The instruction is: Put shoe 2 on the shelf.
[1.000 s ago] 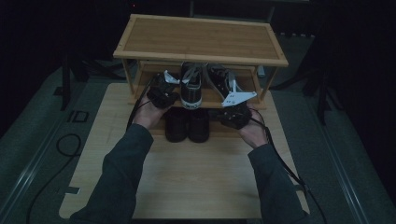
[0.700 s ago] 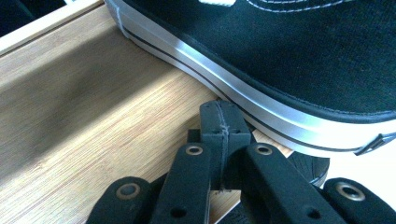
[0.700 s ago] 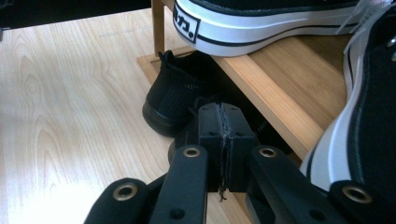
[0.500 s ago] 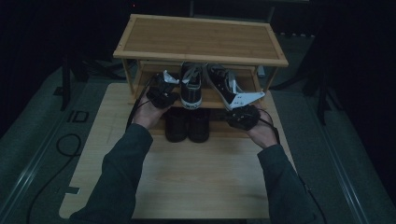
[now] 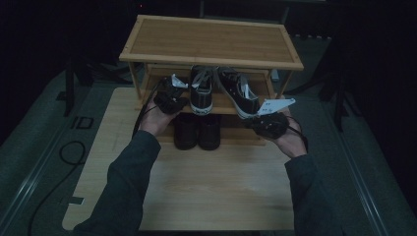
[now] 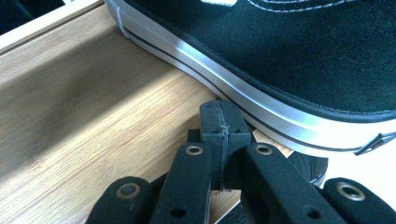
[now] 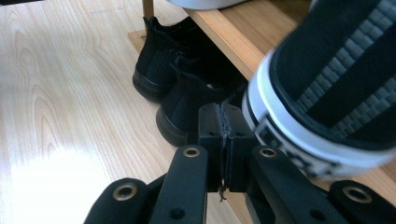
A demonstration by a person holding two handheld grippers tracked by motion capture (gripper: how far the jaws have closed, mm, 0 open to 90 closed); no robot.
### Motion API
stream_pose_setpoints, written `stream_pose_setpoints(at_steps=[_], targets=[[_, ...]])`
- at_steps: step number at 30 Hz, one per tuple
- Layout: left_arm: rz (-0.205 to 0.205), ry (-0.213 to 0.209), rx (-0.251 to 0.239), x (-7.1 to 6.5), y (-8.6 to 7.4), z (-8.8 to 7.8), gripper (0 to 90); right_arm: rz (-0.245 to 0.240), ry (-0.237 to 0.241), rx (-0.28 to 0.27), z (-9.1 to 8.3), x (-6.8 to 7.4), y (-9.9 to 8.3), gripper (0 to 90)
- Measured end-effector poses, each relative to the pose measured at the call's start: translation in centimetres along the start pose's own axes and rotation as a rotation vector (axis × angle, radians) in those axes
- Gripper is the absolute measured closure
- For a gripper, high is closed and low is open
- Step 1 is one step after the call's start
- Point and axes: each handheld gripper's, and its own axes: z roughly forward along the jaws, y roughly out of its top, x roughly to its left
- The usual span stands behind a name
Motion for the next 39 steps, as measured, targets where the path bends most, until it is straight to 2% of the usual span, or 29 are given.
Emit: stream_pose_setpoints(at_steps=[8, 13, 23, 26, 28, 32, 39], targets=[[-0.001, -0.001, -0.001, 0.0, 0.0, 0.0, 90.0, 0.035, -0.035, 0.011, -1.5, -0.7, -1.5, 88.0], [-0.002, -0.001, 0.000, 0.0, 0.0, 0.0, 90.0, 0.050, -0.079, 0.000, -2.0, -1.3, -2.1, 89.7], [-0.001, 0.000, 0.000, 0.0, 0.0, 0.0, 90.0, 0.046, -0.067, -0.030, -1.5, -1.0, -1.8, 90.0], [-0.001, -0.002, -0.001, 0.0, 0.0, 0.0, 90.0, 0.051, -0.063, -0.063, -1.5, -0.9, -1.5, 90.0], [-0.001, -0.002, -0.001, 0.1, 0.0, 0.0, 90.0, 0.048, -0.085, -0.077, -1.4, -0.9, -1.0, 90.0], [-0.004, -0.006, -0.004, 0.1, -0.1, 0.0, 90.0, 0.032, -0.065, -0.081, -0.9, -0.6, -0.4, 90.0], [-0.004, -0.006, -0.002, 0.1, -0.1, 0.0, 90.0, 0.038, -0.046, -0.102, -0.4, -0.2, -0.1, 90.0]])
